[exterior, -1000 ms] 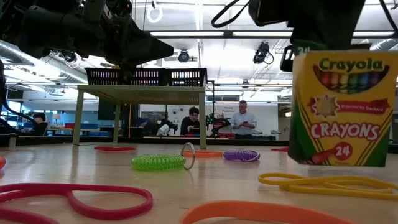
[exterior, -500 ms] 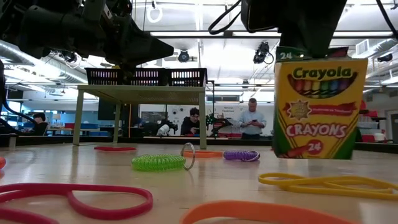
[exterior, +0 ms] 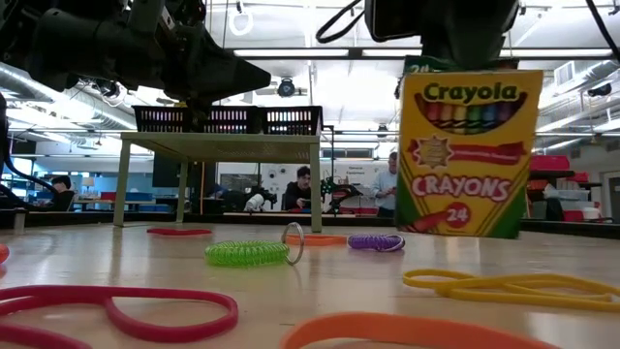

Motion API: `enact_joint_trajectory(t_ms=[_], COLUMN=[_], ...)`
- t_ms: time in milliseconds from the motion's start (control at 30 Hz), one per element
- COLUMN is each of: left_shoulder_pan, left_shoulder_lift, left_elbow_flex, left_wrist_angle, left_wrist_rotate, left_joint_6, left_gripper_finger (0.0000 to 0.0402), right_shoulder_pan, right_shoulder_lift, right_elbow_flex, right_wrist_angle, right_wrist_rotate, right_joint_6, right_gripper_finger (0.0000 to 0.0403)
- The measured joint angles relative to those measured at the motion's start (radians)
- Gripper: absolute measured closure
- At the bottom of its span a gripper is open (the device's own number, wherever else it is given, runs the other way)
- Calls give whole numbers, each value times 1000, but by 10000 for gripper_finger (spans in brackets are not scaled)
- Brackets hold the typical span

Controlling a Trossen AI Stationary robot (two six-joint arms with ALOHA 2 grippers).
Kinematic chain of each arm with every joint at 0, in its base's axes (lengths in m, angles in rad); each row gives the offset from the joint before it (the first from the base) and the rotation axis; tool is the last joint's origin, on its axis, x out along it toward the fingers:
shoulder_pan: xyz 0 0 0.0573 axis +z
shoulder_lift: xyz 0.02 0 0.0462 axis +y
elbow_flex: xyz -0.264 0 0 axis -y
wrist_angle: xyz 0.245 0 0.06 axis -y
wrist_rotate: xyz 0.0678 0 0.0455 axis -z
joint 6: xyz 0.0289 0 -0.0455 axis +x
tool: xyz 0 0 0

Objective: Pick & Place Office Desk Supplies
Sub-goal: Put the crayon box into the left black bin on the shelf

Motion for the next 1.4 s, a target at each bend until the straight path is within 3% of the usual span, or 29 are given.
enact_joint_trajectory(t_ms=[367,900,1400], left_shoulder_pan=[0,0,0], left_shoulder_lift=[0,0,0], left_elbow_flex=[0,0,0], left_wrist_angle=[0,0,0], left_wrist_rotate=[0,0,0], left_joint_6=[-6,-7,-7], left_gripper_finger=[390,390,390], right_shoulder_pan=[-32,-32,-32], right_shoulder_lift=[-1,-1,0], right_elbow_flex=[-79,-79,-79], right_wrist_angle=[73,56,47], right_wrist_rotate=[-11,76,102], right_joint_6=[32,-24,-24], right_gripper_finger=[384,380,263])
